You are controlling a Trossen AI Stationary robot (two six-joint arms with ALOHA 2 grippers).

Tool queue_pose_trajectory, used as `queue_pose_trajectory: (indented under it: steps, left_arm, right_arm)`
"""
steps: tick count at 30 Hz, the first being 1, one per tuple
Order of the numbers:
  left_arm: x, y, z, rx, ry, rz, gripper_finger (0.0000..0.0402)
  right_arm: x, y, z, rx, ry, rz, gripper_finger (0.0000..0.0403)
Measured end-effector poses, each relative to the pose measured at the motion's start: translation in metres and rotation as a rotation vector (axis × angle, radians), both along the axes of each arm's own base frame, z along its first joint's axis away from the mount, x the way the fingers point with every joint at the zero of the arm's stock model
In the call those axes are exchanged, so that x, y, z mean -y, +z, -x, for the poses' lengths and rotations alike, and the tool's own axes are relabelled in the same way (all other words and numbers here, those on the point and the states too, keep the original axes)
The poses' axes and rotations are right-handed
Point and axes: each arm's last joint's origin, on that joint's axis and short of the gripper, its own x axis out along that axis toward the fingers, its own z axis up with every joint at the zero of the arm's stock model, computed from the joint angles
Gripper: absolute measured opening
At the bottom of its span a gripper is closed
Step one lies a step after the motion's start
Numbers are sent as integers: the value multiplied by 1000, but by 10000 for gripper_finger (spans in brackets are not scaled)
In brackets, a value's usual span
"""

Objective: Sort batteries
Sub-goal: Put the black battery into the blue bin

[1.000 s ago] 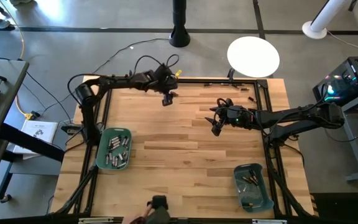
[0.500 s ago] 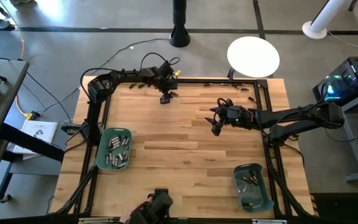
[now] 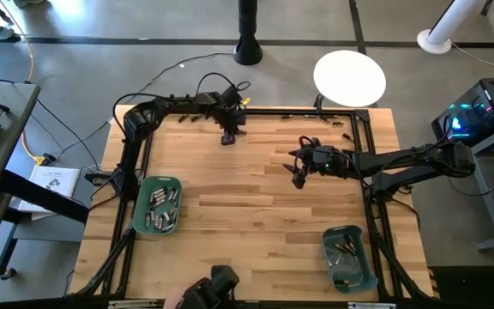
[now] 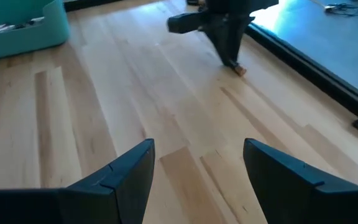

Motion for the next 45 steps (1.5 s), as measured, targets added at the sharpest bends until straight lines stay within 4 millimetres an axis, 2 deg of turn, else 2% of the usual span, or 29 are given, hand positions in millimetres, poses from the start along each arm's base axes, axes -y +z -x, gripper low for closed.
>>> queue_pose_trajectory:
  steps: [5,8,11,16,20,25,30,35,38,41,45]
  left_arm:
    - [9,11,4,-4,62,15,31]
    - [24,21,11,6,89,23,31]
    - [43,37,17,125,134,-16,31]
    - [94,42,32,374,220,-13,31]
    - [143,49,35,687,188,-2,31]
    - [196,59,32,1036,117,15,31]
    - [232,68,26,1141,74,-11,31]
    - [255,76,24,1213,44,-28,31]
    - [263,78,24,1232,36,-44,31]
    - [267,78,24,1232,39,-55,31]
    - [268,78,24,1234,45,-59,32]
  right_arm:
    - [-2,-9,-4,-33,53,-39,240]
    - [-5,-21,-9,-92,79,-39,240]
    - [-9,-31,-15,-127,101,-39,240]
    - [-19,-42,-31,-58,148,-21,240]
    - [-24,-43,-47,76,193,33,240]
    - [-23,-31,-60,321,193,80,240]
    - [-23,-15,-62,503,182,84,240]
    - [-27,-3,-62,627,269,91,238]
    - [-29,4,-61,697,324,102,222]
    - [-29,11,-65,723,390,105,200]
    - [-29,18,-79,670,471,118,179]
